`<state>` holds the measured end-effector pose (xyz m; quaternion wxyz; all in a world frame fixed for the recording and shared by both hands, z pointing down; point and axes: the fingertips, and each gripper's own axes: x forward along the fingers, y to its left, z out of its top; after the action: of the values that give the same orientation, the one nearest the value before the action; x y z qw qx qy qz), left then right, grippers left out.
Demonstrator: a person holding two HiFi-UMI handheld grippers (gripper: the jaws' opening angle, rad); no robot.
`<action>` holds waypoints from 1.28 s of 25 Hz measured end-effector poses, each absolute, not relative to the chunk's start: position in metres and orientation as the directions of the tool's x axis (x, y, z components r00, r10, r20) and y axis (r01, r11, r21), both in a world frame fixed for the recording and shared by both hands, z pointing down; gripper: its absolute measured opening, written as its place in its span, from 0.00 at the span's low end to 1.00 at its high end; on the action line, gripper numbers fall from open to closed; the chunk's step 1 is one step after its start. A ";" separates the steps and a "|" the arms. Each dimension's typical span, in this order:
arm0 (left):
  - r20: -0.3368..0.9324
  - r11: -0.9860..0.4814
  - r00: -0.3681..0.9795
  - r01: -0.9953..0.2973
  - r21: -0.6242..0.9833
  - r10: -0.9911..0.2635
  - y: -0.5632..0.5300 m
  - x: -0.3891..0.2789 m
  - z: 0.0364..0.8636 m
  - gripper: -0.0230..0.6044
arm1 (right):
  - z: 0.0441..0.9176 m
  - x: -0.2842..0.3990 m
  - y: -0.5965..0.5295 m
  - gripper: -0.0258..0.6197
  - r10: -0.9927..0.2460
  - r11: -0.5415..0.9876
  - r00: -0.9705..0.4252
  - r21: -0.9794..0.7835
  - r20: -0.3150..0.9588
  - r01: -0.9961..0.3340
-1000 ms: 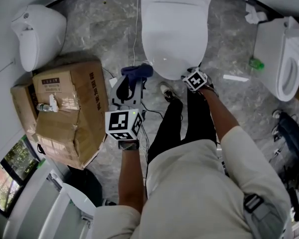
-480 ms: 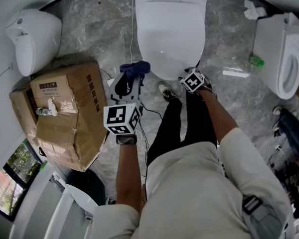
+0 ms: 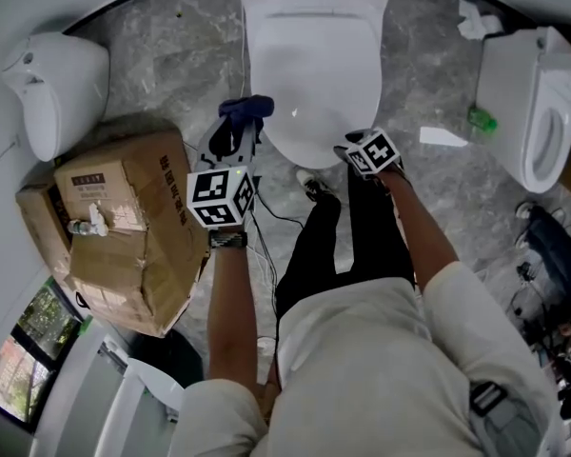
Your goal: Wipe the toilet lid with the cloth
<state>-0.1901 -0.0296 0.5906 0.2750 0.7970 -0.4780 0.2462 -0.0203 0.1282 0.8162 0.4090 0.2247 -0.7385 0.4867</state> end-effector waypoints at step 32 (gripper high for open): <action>0.836 -0.177 0.204 -0.976 0.130 -0.510 -0.195 -0.131 0.806 0.20 | 0.712 0.125 -0.046 0.12 -0.447 0.364 -0.487 -0.345 0.750 -0.865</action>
<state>-0.1309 -0.1946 0.8058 0.3515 0.6917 -0.5368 0.3315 0.1254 -0.0455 0.7116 0.2797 0.4223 -0.7769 0.3740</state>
